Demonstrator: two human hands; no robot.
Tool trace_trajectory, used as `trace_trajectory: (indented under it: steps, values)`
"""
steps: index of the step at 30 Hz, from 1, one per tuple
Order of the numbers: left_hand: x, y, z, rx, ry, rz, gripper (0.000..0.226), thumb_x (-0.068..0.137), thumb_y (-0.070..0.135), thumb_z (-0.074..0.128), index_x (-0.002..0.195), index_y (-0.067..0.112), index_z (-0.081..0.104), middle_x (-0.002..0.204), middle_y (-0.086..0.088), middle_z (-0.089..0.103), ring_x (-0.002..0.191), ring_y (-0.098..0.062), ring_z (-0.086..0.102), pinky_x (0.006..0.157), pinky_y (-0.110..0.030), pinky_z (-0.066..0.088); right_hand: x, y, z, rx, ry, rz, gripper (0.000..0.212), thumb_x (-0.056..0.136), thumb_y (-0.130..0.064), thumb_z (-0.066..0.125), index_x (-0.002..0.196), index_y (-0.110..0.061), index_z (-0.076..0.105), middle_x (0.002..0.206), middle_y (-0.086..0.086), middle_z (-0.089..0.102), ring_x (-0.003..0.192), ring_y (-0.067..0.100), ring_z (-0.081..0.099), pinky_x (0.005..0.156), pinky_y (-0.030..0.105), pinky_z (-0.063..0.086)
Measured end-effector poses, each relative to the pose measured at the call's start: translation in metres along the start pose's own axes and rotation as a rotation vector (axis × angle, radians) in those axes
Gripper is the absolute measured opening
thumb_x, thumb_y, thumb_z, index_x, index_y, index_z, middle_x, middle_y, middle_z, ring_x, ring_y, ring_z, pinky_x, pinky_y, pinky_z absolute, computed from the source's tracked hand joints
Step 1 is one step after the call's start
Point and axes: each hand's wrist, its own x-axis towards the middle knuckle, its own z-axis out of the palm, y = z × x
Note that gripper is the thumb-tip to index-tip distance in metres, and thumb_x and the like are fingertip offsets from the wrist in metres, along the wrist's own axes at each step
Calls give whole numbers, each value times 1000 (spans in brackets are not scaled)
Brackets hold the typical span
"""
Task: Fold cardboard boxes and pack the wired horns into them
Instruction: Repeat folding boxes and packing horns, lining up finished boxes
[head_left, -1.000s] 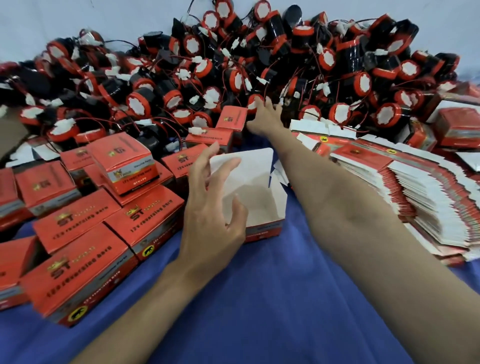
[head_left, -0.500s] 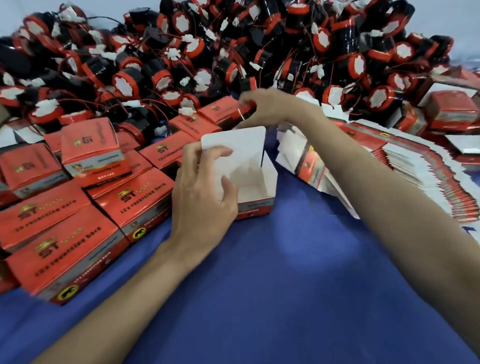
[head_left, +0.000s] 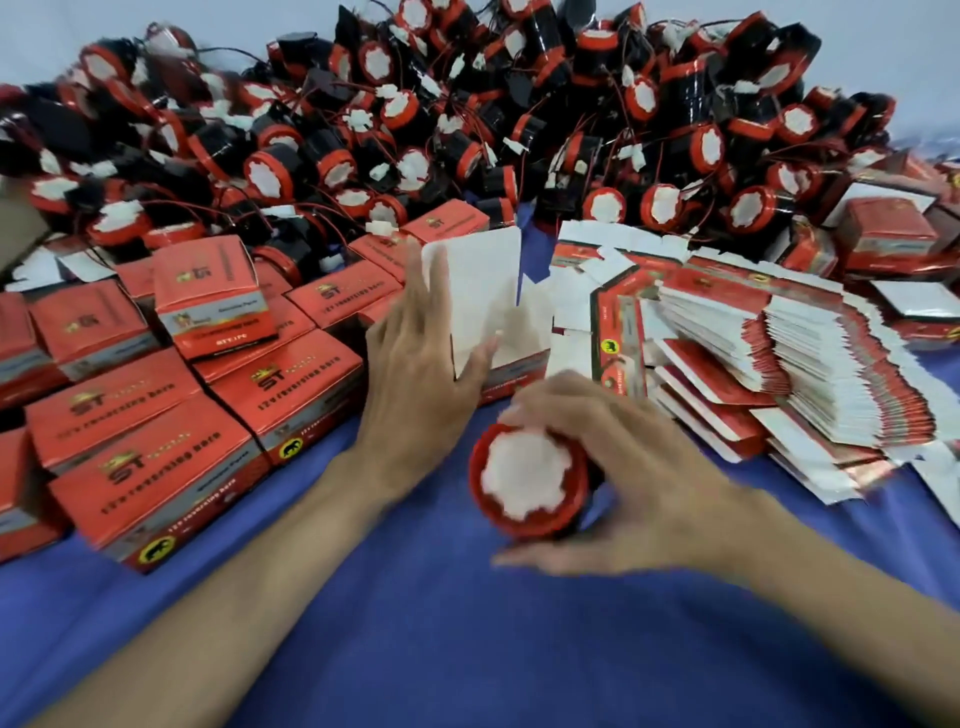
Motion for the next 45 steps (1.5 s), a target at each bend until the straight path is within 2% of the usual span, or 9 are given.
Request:
trace_trajectory:
  steps: [3,9,14,25,31,34,38,42,45]
  values:
    - [-1,3,-2,-172,22,-22,76,99,40,46,146,31,-13,163,-7,-9,142,2,-3,115,-24,4,-13,-4,15,-82,-102,3,79,70,-45,82,130,-12,42,121,8,60,112,13,54,93,23,48]
    - [-13,10,-17,-342,268,336,34,98,21,40,115,-4,56,123,-18,43,116,-3,42,98,-22,36,-1,21,12,65,89,224,69,62,-29,87,116,2,59,117,7,48,113,18,48,103,16,34]
    - [-22,14,-14,-303,-193,336,48,92,41,47,125,8,55,119,11,55,108,2,50,92,-27,41,-1,33,13,117,-35,238,71,62,-41,85,124,-25,54,122,-3,36,117,22,41,105,21,33]
    - [-20,17,-14,-583,54,57,33,81,41,58,111,38,45,106,22,57,99,9,59,81,-8,45,10,34,14,-502,95,287,84,77,-71,48,127,-3,56,127,8,59,117,22,57,106,54,27]
    - [-21,15,-8,-637,195,84,41,83,34,62,118,38,40,120,33,48,112,3,55,91,-17,47,16,24,5,-318,87,433,87,76,-68,53,141,-11,44,114,4,58,97,17,59,82,33,46]
    - [-22,19,-5,-690,235,95,45,82,27,67,117,35,39,127,12,43,120,-19,53,92,-34,51,12,21,9,31,28,478,89,81,-46,63,152,-16,19,139,-1,46,122,7,47,96,33,46]
    - [-22,29,-5,-754,228,86,42,78,22,70,102,27,36,118,2,43,112,-3,52,82,-18,51,6,15,24,194,29,429,94,81,-30,64,152,-14,5,155,7,26,143,20,27,111,43,36]
    - [-26,32,-6,-738,104,14,34,76,33,68,86,22,38,92,11,50,88,-4,58,67,-21,51,6,18,31,136,130,449,94,76,-24,75,149,-19,15,146,6,37,131,4,36,102,3,29]
    - [-25,28,-7,-743,50,45,26,79,33,62,82,19,40,85,1,51,79,-10,55,66,-27,48,6,22,28,58,176,415,83,78,-28,71,146,-14,27,138,7,46,120,7,45,93,0,32]
